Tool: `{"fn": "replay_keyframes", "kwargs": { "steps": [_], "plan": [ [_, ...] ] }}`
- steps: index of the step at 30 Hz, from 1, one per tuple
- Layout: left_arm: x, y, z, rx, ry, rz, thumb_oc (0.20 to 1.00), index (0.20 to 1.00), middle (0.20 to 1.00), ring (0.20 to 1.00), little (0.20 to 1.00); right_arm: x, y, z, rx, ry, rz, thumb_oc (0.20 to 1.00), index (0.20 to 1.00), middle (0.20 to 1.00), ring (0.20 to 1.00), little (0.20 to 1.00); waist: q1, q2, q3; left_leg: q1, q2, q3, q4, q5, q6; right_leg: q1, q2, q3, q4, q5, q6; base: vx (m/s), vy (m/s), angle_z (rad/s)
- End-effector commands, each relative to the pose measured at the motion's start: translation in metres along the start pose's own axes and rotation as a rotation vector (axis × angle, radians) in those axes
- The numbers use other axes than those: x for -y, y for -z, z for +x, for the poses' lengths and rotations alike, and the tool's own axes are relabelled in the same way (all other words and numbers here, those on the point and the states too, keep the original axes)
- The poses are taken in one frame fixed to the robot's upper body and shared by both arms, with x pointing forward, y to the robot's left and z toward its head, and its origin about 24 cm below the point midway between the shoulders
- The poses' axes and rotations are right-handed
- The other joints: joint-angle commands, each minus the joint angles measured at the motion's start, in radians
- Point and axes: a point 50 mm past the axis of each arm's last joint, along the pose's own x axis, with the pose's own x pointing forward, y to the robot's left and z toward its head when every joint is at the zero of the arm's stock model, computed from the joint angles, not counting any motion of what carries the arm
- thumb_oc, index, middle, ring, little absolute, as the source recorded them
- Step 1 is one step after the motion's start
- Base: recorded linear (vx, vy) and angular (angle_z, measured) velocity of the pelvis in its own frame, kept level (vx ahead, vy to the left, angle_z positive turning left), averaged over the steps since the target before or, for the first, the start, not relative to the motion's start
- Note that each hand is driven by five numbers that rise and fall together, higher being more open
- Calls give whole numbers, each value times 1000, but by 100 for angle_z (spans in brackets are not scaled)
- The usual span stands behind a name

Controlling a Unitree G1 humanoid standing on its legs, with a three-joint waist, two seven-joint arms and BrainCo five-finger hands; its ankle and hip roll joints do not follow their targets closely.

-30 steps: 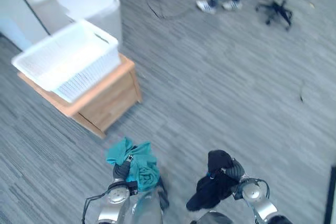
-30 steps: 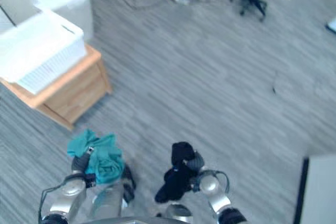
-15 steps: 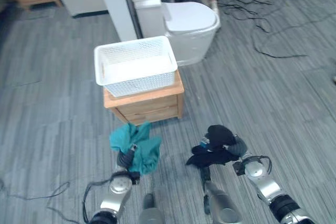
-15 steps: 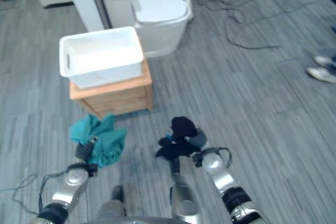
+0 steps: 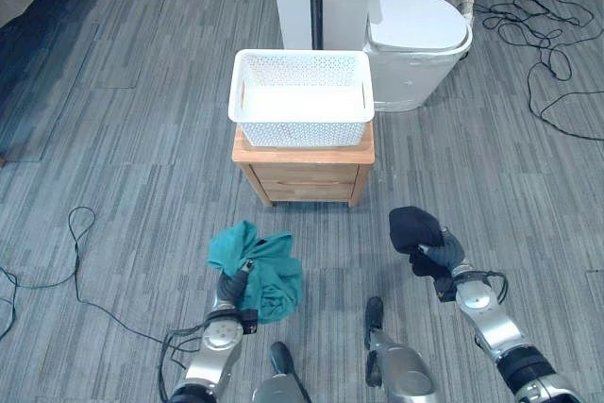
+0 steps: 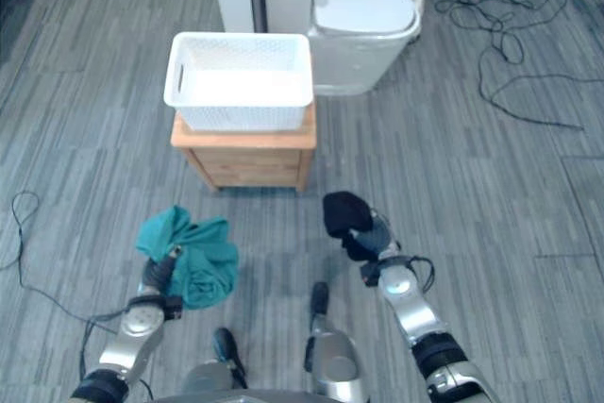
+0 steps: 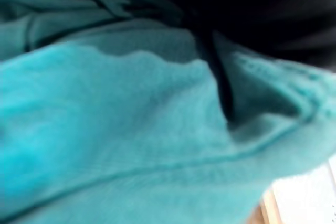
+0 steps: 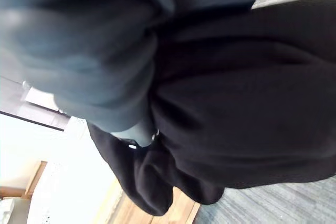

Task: Tidy up the quilt and then pick up the clothes from the bed and put them into the laundry hamper.

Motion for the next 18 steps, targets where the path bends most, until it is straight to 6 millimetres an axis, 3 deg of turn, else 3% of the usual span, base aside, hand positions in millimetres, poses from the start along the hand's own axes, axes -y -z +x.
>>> {"fn": "replay_keyframes", "kwargs": {
  "steps": [1,4,6,8,11,12,15,16,18],
  "plan": [
    [9,76,-34,-335,11,-211,200,200,200,200,200,-3,107,-48,-481,93,354,200,200,200,200,200,36,9,-45,-77,23,-119,42,-64,10,-128,-141,-48,393,-215,162,46,-134,-5],
    [3,69,-30,-299,0,-201,200,200,200,200,200,-9,112,-54,-509,78,350,200,200,200,200,200,36,-4,-59,-90,25,-153,43,-52,-8,-68,-125,-40,183,-207,130,56,-169,35],
    [3,66,-29,-284,9,-200,200,200,200,200,200,-8,100,-41,-456,73,363,200,200,200,200,200,55,-21,-67,-98,29,-165,96,-59,-24,-20,-106,-24,112,-181,113,77,-285,55],
    [10,64,-30,-266,47,-170,200,200,200,200,200,-7,86,-31,-389,40,325,200,200,200,200,200,71,-29,-59,-128,51,-143,267,-60,-41,41,-88,-47,59,-185,80,86,-261,12],
    [15,55,-30,-217,86,-143,200,200,200,200,200,2,75,-25,-329,46,282,200,200,200,200,200,81,-46,-44,-193,123,-86,480,33,-59,137,-62,-64,-3,-213,35,128,-191,2],
    [19,50,-29,-193,100,-143,200,200,200,200,200,4,70,-21,-307,48,270,200,200,200,200,200,92,-48,-32,-219,133,-71,521,28,-60,162,-52,-63,-4,-226,29,87,-123,6],
    [20,48,-29,-187,102,-140,200,200,200,200,200,5,66,-19,-291,45,255,200,200,200,200,200,99,-54,-33,-245,110,-68,512,17,-50,165,-57,-54,-4,-229,27,110,-39,-14],
    [21,45,-31,-168,103,-145,200,200,200,200,200,6,60,-17,-260,37,244,200,200,200,200,200,113,-63,-38,-280,55,-86,434,-22,-28,174,-54,-43,-4,-236,33,249,37,-16],
    [18,40,-31,-139,101,-135,200,200,200,200,200,10,56,-18,-229,44,228,200,200,200,200,200,129,-52,-49,-295,48,-97,274,18,-31,187,-42,-39,-4,-251,51,383,174,-10]
  ]
}}
